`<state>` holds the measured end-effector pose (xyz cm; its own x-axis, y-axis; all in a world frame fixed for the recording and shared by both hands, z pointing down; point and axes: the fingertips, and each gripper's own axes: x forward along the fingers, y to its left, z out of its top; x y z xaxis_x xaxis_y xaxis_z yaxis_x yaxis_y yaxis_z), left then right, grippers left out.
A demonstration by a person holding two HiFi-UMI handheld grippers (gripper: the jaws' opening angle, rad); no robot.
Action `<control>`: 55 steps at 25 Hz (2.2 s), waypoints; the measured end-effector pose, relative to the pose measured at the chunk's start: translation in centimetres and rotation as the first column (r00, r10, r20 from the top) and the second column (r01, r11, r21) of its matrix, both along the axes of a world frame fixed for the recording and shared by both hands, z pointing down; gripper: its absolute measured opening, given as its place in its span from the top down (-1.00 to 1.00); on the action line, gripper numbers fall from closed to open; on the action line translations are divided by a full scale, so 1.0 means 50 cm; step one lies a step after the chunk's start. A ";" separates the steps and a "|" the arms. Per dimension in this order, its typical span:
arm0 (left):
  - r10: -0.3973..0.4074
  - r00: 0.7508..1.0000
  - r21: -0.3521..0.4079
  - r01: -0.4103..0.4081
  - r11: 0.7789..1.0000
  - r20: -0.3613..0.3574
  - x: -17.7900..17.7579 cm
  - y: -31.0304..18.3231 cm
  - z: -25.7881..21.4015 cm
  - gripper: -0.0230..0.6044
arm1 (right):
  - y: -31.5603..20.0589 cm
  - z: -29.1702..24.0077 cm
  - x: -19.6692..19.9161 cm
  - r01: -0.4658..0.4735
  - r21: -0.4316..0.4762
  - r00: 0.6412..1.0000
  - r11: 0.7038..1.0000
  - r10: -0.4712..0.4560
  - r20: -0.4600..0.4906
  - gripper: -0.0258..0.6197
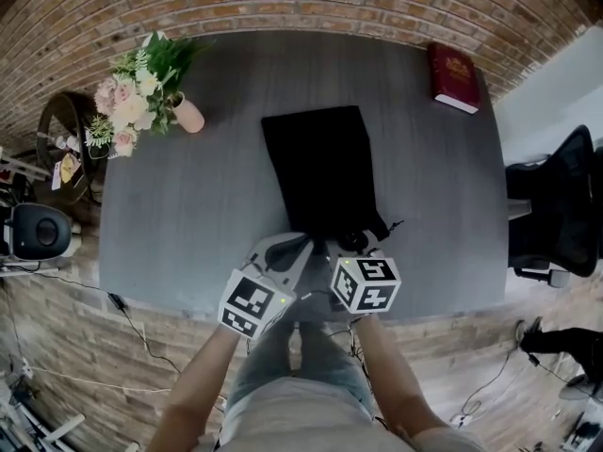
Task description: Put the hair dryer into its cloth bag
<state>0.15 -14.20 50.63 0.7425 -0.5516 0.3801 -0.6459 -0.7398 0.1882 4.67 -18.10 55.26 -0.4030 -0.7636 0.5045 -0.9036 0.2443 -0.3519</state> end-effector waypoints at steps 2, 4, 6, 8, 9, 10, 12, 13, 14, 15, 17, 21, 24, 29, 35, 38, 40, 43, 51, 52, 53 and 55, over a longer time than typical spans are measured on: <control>0.005 1.000 0.002 -0.005 1.000 -0.002 0.002 0.000 -0.002 0.87 | -0.015 0.002 0.001 -0.007 0.008 1.000 1.000 0.007 0.002 0.40; 0.009 1.000 0.004 -0.009 1.000 -0.005 0.003 0.000 -0.004 0.87 | -0.027 0.005 0.001 -0.009 0.016 1.000 1.000 0.009 -0.002 0.40; 0.012 1.000 0.005 -0.012 1.000 -0.009 0.004 -0.001 -0.007 0.87 | -0.039 0.007 0.000 -0.009 0.023 1.000 1.000 0.009 -0.007 0.40; 0.012 1.000 0.004 -0.012 1.000 -0.014 0.004 -0.001 -0.009 0.87 | -0.050 0.008 -0.001 -0.010 0.030 1.000 0.999 0.010 -0.010 0.40; 0.011 1.000 0.003 -0.011 1.000 -0.017 0.005 -0.001 -0.009 0.87 | -0.054 0.009 -0.001 -0.011 0.034 1.000 0.999 0.011 -0.012 0.40; 0.009 1.000 0.002 -0.009 1.000 -0.020 0.006 -0.001 -0.009 0.87 | -0.058 0.010 -0.002 -0.012 0.037 1.000 0.999 0.012 -0.013 0.40; 0.005 1.000 0.000 -0.005 1.000 -0.020 0.006 -0.002 -0.007 0.87 | -0.065 0.012 -0.003 -0.014 0.041 1.000 0.999 0.014 -0.016 0.40; 0.001 1.000 -0.001 -0.001 1.000 -0.017 0.006 -0.003 -0.005 0.87 | -0.067 0.013 -0.004 -0.013 0.043 1.000 0.999 0.014 -0.016 0.40; -0.002 1.000 -0.003 0.002 1.000 -0.014 0.005 -0.003 -0.002 0.87 | -0.069 0.015 -0.005 -0.011 0.044 1.000 0.999 0.012 -0.015 0.39; -0.006 1.000 -0.005 0.006 1.000 -0.010 0.005 -0.003 0.001 0.87 | -0.070 0.017 -0.005 -0.008 0.043 1.000 0.999 0.008 -0.012 0.39; -0.013 1.000 -0.010 0.013 1.000 -0.006 0.003 -0.002 0.006 0.87 | -0.073 0.024 -0.007 0.003 0.036 1.000 0.999 -0.002 -0.007 0.38; -0.026 1.000 -0.020 0.026 0.999 -0.008 0.003 -0.003 0.014 0.87 | -0.076 0.046 -0.008 0.013 -0.047 1.000 0.999 -0.013 -0.007 0.37; -0.032 0.999 -0.034 0.031 0.999 -0.015 0.004 -0.002 0.016 0.87 | -0.075 0.058 -0.015 0.016 -0.131 1.000 0.991 -0.015 0.011 0.37; -0.038 0.999 -0.053 0.037 0.998 -0.009 0.003 -0.003 0.022 0.87 | -0.066 0.080 -0.016 0.037 -0.184 0.999 0.982 -0.037 0.000 0.35; -0.043 0.999 -0.069 0.042 0.997 -0.013 0.000 -0.002 0.032 0.87 | -0.061 0.076 -0.017 0.058 -0.182 0.998 0.982 -0.059 0.003 0.12; -0.046 0.999 -0.074 0.045 0.996 -0.017 -0.001 -0.005 0.034 0.87 | -0.060 0.073 -0.015 0.070 -0.169 0.997 0.983 -0.073 -0.015 0.06; -0.046 0.999 -0.073 0.044 0.996 -0.017 -0.001 -0.005 0.035 0.87 | -0.056 0.072 -0.012 0.070 -0.167 0.997 0.984 -0.074 -0.024 0.03; -0.044 0.999 -0.071 0.043 0.997 -0.015 0.001 -0.005 0.035 0.87 | -0.048 0.070 -0.004 0.067 -0.167 0.997 0.984 -0.073 -0.034 0.00; -0.035 0.999 -0.074 0.035 0.997 0.008 -0.002 0.001 0.042 0.87 | -0.004 0.067 0.011 0.058 -0.184 0.996 0.981 -0.069 -0.054 -0.03; -0.032 0.999 -0.076 0.033 0.997 0.013 -0.003 0.002 0.045 0.87 | 0.001 0.067 0.013 0.055 -0.186 0.996 0.981 -0.066 -0.055 -0.03; -0.029 0.999 -0.079 0.030 0.996 0.019 -0.003 0.003 0.048 0.87 | 0.008 0.066 0.016 0.051 -0.189 0.996 0.981 -0.063 -0.057 -0.04; -0.022 0.999 -0.087 0.024 0.996 0.028 -0.004 0.006 0.055 0.87 | 0.020 0.065 0.021 0.045 -0.194 0.997 0.980 -0.057 -0.060 -0.04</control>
